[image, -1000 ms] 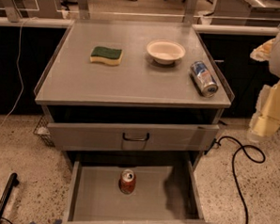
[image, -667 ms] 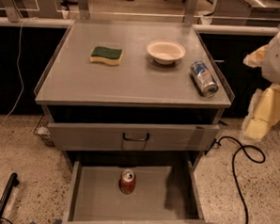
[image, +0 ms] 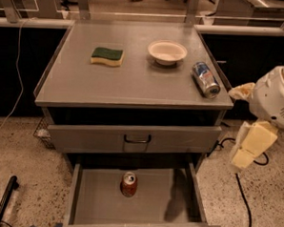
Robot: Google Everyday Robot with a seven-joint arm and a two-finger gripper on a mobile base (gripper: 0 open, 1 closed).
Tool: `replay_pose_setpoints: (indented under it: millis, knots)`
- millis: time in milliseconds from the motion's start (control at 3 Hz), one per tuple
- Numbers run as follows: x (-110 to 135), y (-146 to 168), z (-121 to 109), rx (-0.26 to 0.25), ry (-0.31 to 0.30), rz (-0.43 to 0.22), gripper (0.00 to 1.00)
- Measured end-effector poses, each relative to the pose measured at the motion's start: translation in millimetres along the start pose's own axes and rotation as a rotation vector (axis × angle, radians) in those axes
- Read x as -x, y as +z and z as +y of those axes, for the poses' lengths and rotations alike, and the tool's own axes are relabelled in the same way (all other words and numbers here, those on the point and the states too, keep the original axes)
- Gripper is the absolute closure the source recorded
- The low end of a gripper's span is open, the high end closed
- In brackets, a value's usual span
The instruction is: Pick coke can from middle drawer and place on counter
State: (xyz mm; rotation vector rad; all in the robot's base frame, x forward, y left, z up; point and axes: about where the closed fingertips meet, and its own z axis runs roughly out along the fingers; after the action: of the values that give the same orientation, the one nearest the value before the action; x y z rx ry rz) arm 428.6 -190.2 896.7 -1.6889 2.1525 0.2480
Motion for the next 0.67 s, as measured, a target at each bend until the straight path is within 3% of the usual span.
replay_pose_setpoints:
  millis: [667]
  knots:
    - [-17.7,65.0,53.8,0.063,-0.049,-0.298,0.00]
